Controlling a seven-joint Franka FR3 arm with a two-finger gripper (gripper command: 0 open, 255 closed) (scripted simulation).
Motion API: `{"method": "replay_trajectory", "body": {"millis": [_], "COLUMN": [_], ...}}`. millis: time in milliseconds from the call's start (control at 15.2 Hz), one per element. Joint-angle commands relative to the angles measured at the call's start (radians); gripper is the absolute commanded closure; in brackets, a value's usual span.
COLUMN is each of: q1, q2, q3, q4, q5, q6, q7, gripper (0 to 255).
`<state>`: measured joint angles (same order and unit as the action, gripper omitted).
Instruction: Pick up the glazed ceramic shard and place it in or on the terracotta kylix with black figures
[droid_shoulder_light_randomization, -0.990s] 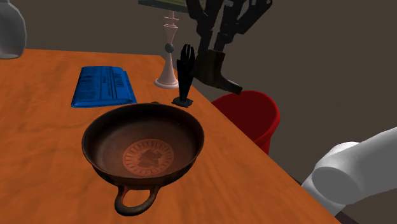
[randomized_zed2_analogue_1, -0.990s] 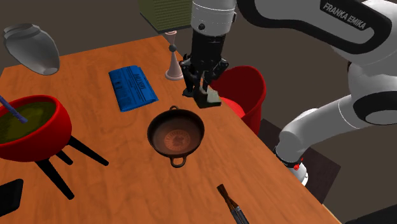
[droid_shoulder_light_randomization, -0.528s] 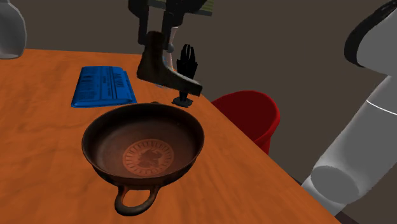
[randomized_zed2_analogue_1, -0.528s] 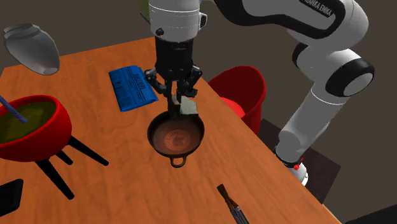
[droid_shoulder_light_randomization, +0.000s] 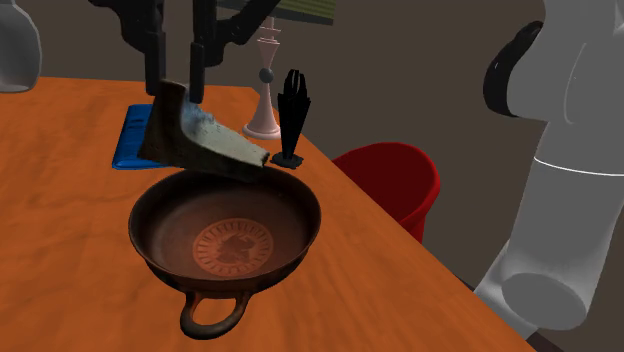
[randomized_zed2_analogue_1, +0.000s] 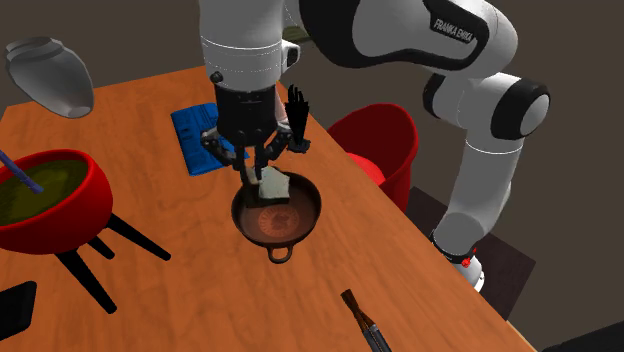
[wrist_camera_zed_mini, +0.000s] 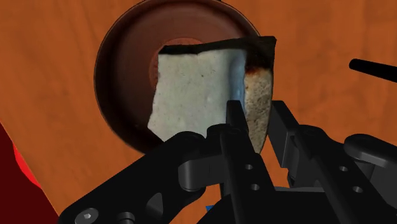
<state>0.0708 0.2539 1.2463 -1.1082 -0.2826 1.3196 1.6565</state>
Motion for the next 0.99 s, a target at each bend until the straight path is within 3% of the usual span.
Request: {"method": "replay_trajectory", "body": {"millis": [0,528,792,924], "q1": [-0.071,-0.281,-0.321,-0.316], "q2": [-0.042,-0.223,-0.320,-0.319], "q3": [0.020,0.046,0.008,0.004], "q4": [-0.073,-0.293,-0.389,-0.389], "q5": [0.049,0.246,0.347,0.346], "q6": [0.051,0.210,0.277,0.277], "q7": [-0.017,-0.127,-0.194,-0.193], "gripper": [255,255,255,255]}}
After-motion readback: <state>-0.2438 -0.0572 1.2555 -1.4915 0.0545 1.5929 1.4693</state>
